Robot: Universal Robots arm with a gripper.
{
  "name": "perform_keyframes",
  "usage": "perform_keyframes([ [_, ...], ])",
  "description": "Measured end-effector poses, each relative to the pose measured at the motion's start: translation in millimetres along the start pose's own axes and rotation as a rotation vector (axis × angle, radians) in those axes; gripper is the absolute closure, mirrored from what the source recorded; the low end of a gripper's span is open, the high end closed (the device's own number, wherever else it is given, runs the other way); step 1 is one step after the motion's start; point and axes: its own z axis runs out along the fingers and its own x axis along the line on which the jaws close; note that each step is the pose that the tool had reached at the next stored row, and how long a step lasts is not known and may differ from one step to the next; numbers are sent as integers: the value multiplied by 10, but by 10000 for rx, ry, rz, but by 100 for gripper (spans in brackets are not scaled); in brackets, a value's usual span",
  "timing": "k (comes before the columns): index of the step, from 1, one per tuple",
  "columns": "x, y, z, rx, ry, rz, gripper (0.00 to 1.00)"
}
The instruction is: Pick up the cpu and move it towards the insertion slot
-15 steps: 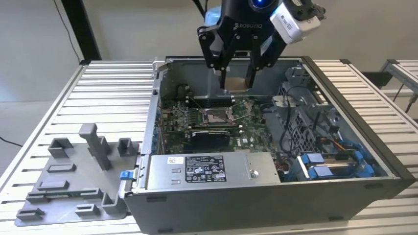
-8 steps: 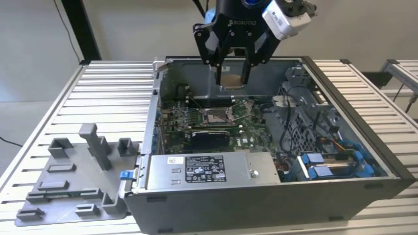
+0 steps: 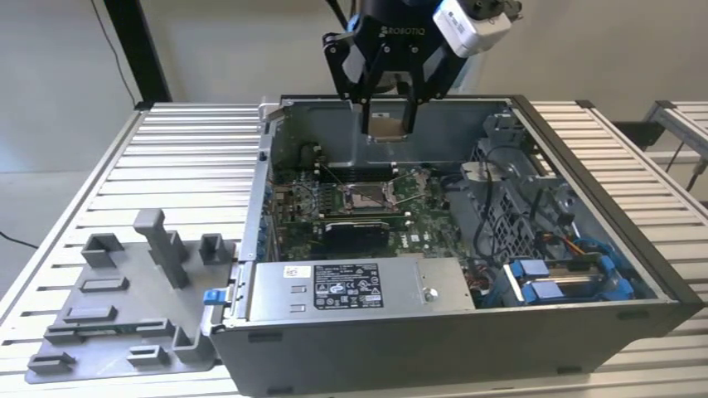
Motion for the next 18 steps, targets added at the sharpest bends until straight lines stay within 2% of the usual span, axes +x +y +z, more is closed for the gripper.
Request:
perform_keyframes([
  [18,10,383,23,0,-2,51,100],
])
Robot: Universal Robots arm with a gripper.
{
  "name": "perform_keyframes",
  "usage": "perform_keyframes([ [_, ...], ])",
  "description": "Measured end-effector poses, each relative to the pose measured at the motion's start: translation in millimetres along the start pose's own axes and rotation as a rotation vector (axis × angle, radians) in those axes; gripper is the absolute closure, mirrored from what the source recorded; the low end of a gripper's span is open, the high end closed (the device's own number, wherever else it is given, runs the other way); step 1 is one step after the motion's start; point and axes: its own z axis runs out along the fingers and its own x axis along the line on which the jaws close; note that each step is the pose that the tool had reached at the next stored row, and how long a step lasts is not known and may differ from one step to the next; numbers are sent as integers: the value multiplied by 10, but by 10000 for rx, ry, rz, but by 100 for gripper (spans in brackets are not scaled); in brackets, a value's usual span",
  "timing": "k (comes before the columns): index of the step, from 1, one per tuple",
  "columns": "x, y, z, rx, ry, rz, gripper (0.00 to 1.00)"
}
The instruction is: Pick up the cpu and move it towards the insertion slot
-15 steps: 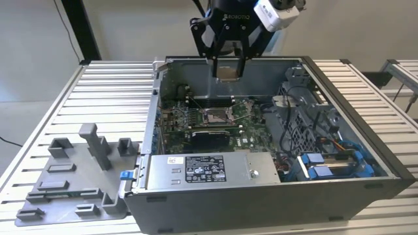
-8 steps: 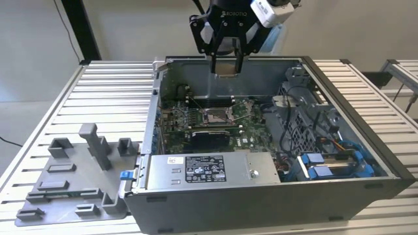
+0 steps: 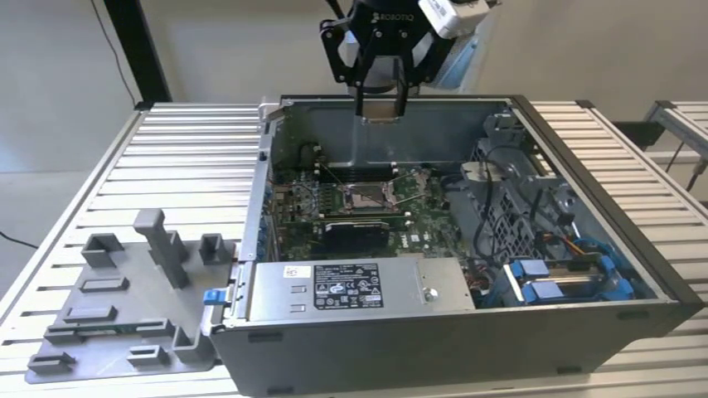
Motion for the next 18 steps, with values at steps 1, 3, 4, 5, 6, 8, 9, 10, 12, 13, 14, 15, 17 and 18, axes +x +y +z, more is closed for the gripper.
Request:
perform_keyframes([
  [1,0,21,2,0,0,2,100],
  [3,-1,64,5,0,0,6,100],
  [4,-2,86,6,-1,0,5,100],
  [5,-2,105,8,0,0,8,100],
  [6,-3,122,11,0,0,11,100],
  [8,-8,152,16,0,0,19,100],
  [9,-12,166,20,-1,-1,24,100],
  [10,-16,178,22,-1,-1,29,100],
  [12,-24,204,27,0,-1,40,100],
  [13,-28,216,30,0,-2,48,100],
  [14,-30,229,33,-1,-2,57,100],
  [15,-31,241,35,0,-2,71,100],
  [17,-32,269,40,-1,-4,98,100],
  [18,-32,286,43,-1,-5,108,100],
])
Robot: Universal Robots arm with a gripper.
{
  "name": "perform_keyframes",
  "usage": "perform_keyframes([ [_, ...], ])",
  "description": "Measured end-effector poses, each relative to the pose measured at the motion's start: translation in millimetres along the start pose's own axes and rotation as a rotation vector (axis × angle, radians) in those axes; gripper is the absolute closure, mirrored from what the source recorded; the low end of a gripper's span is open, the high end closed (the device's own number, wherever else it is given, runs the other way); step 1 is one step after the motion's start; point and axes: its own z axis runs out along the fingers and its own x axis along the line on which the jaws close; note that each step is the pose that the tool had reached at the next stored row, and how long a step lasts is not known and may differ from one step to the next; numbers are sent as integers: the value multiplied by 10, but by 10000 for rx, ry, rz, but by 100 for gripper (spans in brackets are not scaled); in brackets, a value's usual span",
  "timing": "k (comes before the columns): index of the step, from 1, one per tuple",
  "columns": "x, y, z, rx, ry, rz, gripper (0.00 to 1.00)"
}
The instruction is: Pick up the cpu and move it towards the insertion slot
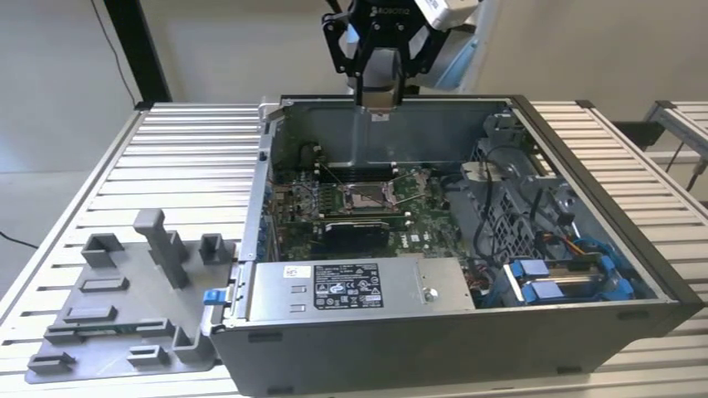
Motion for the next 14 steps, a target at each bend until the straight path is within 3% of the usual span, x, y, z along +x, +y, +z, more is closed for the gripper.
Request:
perform_keyframes([
  [9,-8,185,28,0,-1,30,100],
  [14,-55,262,43,0,0,34,100],
])
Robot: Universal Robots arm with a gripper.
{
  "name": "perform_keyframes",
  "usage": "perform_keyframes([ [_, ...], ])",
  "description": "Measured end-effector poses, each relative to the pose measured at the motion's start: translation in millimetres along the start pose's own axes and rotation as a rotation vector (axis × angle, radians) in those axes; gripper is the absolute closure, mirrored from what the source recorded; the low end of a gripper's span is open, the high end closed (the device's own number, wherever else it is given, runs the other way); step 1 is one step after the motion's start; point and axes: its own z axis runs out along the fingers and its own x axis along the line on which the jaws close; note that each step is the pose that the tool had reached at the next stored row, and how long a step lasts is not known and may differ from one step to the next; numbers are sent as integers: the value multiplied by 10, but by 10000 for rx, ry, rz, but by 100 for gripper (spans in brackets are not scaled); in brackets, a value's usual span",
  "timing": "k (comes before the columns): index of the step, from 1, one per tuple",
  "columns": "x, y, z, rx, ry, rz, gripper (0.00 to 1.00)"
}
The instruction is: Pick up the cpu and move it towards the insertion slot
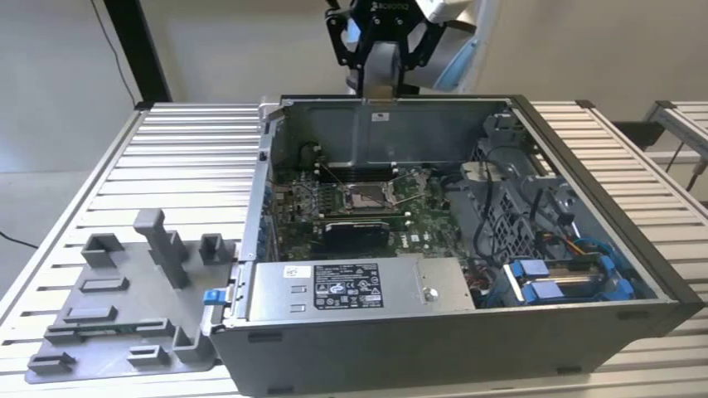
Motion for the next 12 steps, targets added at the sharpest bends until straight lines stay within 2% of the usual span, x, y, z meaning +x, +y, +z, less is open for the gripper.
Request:
perform_keyframes([
  [4,-36,62,11,0,-1,4,100],
  [12,-46,203,27,0,-1,23,100],
])
